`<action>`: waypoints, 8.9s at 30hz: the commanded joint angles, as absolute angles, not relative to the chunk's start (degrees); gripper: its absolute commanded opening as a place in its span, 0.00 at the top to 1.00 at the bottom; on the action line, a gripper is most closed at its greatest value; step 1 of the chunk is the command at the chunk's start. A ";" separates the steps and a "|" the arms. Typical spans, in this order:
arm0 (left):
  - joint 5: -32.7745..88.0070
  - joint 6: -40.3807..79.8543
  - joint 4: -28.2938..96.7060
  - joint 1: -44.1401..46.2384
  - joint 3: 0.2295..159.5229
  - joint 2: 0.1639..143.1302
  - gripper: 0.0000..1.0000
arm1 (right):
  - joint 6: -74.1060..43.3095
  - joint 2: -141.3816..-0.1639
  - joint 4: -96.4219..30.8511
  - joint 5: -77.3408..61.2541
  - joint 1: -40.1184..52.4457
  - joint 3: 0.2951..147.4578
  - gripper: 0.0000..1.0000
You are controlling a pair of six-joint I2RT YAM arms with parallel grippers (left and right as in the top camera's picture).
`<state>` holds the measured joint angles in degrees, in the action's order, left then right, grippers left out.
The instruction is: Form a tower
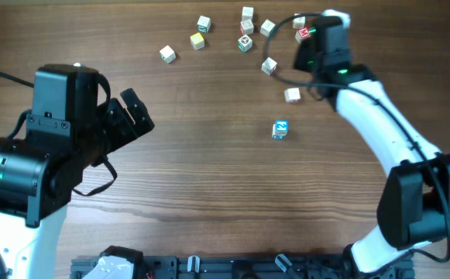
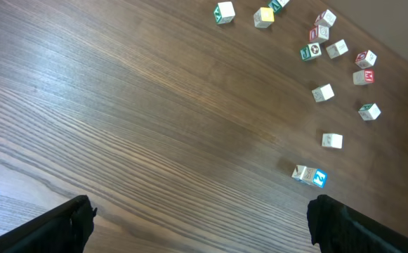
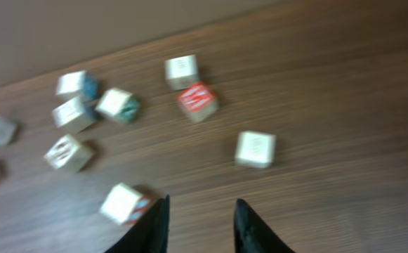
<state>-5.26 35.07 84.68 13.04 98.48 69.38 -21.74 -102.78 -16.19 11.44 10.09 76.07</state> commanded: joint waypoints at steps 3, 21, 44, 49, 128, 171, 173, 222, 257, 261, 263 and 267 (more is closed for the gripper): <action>-6.04 35.18 84.71 13.28 98.48 69.41 0.00 | -19.99 -107.22 -19.07 0.30 4.36 77.25 0.59; -6.04 35.18 84.71 13.28 98.48 69.41 0.00 | -1.50 -119.98 -27.29 -7.75 8.58 77.32 0.37; -6.04 35.18 84.71 13.30 98.48 69.41 0.00 | -4.60 -114.39 -10.26 -4.95 9.52 80.79 0.78; -6.04 35.18 84.71 13.30 98.48 69.41 0.00 | -4.69 -114.54 0.95 2.90 10.13 80.16 0.95; -6.04 35.18 84.71 13.30 98.48 69.41 0.00 | -14.02 -95.46 24.56 12.78 5.15 44.66 0.23; -6.04 35.18 84.71 13.30 98.48 69.41 0.00 | -9.80 -101.34 -77.89 -14.96 -0.32 76.16 0.89; -6.04 35.18 84.71 13.30 98.48 69.41 0.00 | -9.39 -103.11 -78.96 -14.92 -0.19 75.92 0.88; -6.04 35.18 84.71 13.28 98.48 69.41 0.00 | -16.49 -91.42 -48.71 1.58 10.92 57.71 0.05; -6.04 35.18 84.71 13.30 98.48 69.41 0.00 | -16.67 -102.56 -63.66 -11.70 12.67 88.05 0.84; -6.04 35.16 84.71 13.30 98.48 69.41 0.00 | -17.34 -102.98 -59.59 -5.21 19.75 87.22 0.80; -6.04 35.18 84.71 13.28 98.48 69.41 0.00 | -19.55 -103.44 -59.37 1.67 22.55 86.37 0.79; -6.04 35.18 84.71 13.28 98.48 69.41 0.00 | -19.73 -105.51 -59.55 2.74 23.55 85.73 0.80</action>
<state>-5.26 35.05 84.84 13.04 98.41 69.43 -18.44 -102.85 -59.37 -0.86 23.68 86.46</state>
